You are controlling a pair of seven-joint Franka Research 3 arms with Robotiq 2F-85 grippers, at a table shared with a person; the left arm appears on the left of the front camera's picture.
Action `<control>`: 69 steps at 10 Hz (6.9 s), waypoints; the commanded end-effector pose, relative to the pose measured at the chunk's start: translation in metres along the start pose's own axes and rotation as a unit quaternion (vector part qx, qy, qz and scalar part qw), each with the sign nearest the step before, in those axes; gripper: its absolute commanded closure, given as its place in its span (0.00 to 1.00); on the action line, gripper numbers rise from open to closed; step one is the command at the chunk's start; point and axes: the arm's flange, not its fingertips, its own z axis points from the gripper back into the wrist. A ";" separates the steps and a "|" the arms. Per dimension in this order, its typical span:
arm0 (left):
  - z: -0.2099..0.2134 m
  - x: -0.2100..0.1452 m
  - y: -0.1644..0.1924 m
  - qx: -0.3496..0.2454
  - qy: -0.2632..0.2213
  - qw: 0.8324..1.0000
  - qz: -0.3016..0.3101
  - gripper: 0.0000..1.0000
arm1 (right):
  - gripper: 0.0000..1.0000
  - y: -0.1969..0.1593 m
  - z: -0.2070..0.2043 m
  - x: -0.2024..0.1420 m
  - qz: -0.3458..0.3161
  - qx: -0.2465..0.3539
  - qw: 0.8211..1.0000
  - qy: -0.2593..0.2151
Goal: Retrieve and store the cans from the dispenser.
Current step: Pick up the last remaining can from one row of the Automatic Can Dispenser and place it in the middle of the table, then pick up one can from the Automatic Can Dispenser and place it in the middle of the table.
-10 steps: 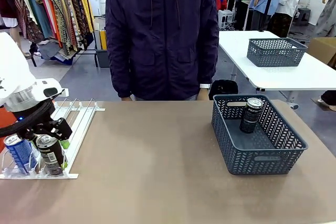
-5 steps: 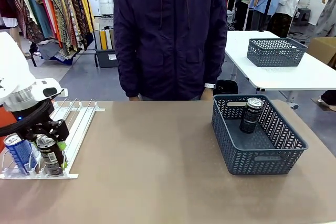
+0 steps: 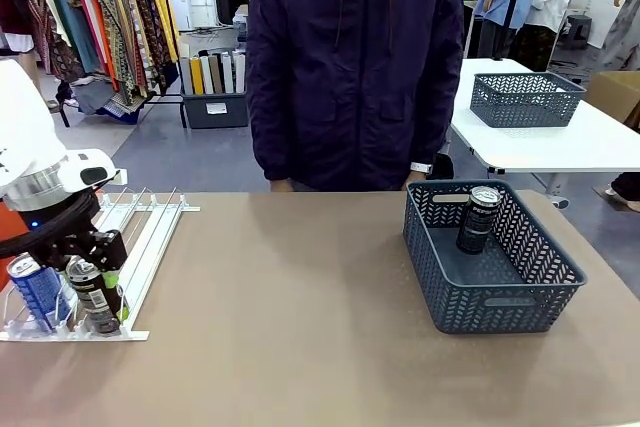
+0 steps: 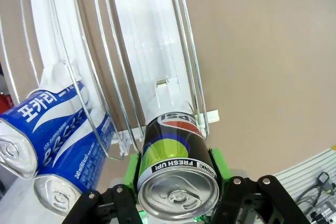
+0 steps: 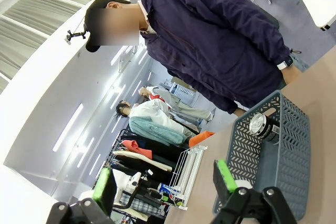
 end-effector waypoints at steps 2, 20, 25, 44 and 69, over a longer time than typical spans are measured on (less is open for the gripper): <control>0.044 -0.010 -0.015 0.024 -0.008 1.000 -0.008 1.00 | 0.00 0.005 -0.002 0.003 -0.005 0.007 1.000 -0.011; 0.143 0.044 -0.218 0.059 -0.121 0.986 -0.094 1.00 | 0.00 0.005 -0.002 0.003 -0.005 0.007 1.000 -0.011; 0.026 0.123 -0.350 0.028 -0.045 0.972 -0.229 1.00 | 0.00 0.005 -0.002 0.003 -0.005 0.007 1.000 -0.011; 0.153 0.058 -0.152 -0.177 -0.149 0.963 -0.140 0.00 | 0.00 0.005 -0.002 0.003 -0.005 0.007 1.000 -0.011; 0.121 -0.108 0.084 -0.078 -0.085 0.987 0.107 0.00 | 0.00 0.005 -0.002 0.003 -0.005 0.007 1.000 -0.011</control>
